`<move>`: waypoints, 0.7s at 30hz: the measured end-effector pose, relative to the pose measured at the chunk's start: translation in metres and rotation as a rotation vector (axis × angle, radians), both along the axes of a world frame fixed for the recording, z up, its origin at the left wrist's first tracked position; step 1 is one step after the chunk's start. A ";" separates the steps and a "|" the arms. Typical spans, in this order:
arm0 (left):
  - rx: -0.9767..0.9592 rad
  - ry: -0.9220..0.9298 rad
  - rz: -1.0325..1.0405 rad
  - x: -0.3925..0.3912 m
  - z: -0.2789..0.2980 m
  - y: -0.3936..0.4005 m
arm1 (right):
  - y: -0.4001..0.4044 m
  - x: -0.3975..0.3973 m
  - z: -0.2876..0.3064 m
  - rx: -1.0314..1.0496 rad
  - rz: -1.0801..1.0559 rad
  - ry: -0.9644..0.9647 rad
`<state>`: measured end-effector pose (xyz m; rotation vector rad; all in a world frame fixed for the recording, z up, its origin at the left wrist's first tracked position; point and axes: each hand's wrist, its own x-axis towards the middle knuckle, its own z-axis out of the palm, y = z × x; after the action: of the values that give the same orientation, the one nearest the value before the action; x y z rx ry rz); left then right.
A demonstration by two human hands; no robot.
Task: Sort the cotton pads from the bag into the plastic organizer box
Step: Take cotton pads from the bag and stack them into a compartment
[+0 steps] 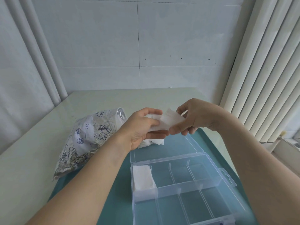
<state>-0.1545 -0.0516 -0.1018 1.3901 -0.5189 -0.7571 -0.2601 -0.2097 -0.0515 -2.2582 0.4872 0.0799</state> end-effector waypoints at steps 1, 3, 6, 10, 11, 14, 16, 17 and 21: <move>0.003 -0.013 -0.022 -0.001 0.000 -0.001 | 0.001 0.001 -0.002 -0.016 0.005 0.023; 0.000 -0.025 -0.066 -0.003 0.000 -0.002 | 0.001 0.002 -0.004 -0.016 0.010 0.002; -0.013 -0.008 -0.095 -0.003 0.001 0.000 | -0.003 0.004 -0.005 0.038 0.025 -0.071; -0.001 0.014 -0.109 -0.003 0.003 0.001 | -0.006 0.004 -0.006 -0.040 0.070 -0.072; 0.006 0.015 -0.131 -0.004 0.004 0.001 | -0.005 0.004 -0.005 -0.065 0.072 -0.069; -0.011 0.031 -0.190 -0.005 0.006 0.001 | -0.003 0.004 -0.003 -0.048 0.038 -0.057; -0.014 -0.033 -0.199 -0.006 0.006 0.000 | -0.003 0.005 -0.004 -0.033 -0.011 -0.044; -0.013 -0.078 -0.176 -0.006 0.005 0.000 | -0.003 0.006 -0.005 -0.026 -0.038 -0.056; -0.023 -0.103 -0.013 -0.007 0.001 -0.001 | 0.000 0.013 -0.012 -0.075 -0.115 -0.269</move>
<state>-0.1610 -0.0524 -0.1012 1.4105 -0.6155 -0.6909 -0.2467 -0.2101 -0.0630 -2.2645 0.4804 -0.3013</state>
